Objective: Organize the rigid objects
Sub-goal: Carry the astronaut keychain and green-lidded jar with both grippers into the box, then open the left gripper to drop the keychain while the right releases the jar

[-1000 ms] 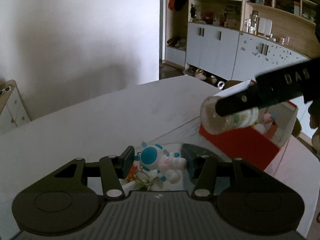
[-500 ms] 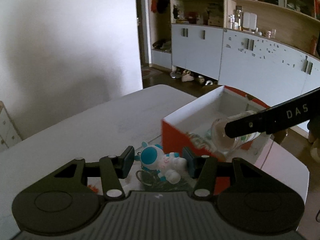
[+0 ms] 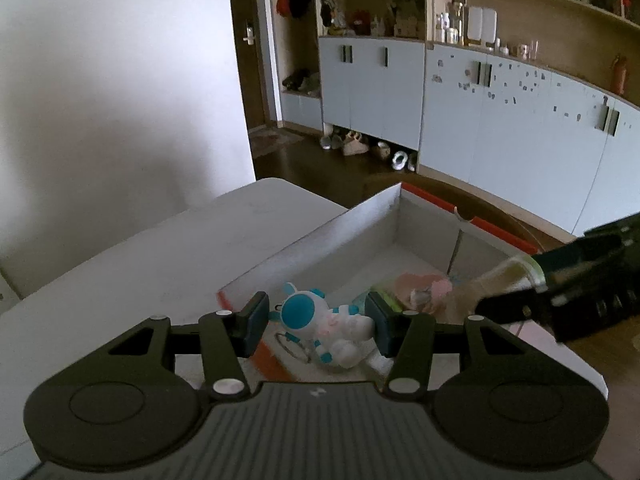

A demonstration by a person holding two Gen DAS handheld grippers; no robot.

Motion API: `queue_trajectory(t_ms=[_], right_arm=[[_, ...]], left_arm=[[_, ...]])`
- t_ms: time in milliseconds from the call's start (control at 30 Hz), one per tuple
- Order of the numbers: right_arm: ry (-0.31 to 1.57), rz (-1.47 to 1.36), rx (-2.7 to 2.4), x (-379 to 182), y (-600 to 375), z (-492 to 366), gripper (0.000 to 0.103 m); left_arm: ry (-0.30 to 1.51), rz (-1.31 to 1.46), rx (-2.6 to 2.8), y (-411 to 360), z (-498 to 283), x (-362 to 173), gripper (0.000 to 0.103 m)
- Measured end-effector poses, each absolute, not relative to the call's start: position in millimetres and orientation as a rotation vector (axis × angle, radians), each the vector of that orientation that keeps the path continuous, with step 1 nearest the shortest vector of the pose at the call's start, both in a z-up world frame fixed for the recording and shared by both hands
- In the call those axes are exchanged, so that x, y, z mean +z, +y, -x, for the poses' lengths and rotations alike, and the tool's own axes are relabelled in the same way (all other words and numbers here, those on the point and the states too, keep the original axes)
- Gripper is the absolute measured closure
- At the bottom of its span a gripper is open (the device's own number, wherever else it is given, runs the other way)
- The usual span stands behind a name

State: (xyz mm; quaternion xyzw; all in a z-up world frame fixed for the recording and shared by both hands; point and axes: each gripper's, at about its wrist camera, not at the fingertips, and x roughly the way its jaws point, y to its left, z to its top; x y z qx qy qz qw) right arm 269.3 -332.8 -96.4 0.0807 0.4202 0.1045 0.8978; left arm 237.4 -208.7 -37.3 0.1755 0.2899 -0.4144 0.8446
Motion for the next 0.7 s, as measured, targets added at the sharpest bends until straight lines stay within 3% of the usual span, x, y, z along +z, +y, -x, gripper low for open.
queue_trajectory(t_ms=[700], right_arm=[[1.005,-0.024,0.373,-144.8,-324.3,-309.9,0.019]], left_arm=[[0.795,-0.555,-0.771,-340.7,-282.4,-115.8,0.051]])
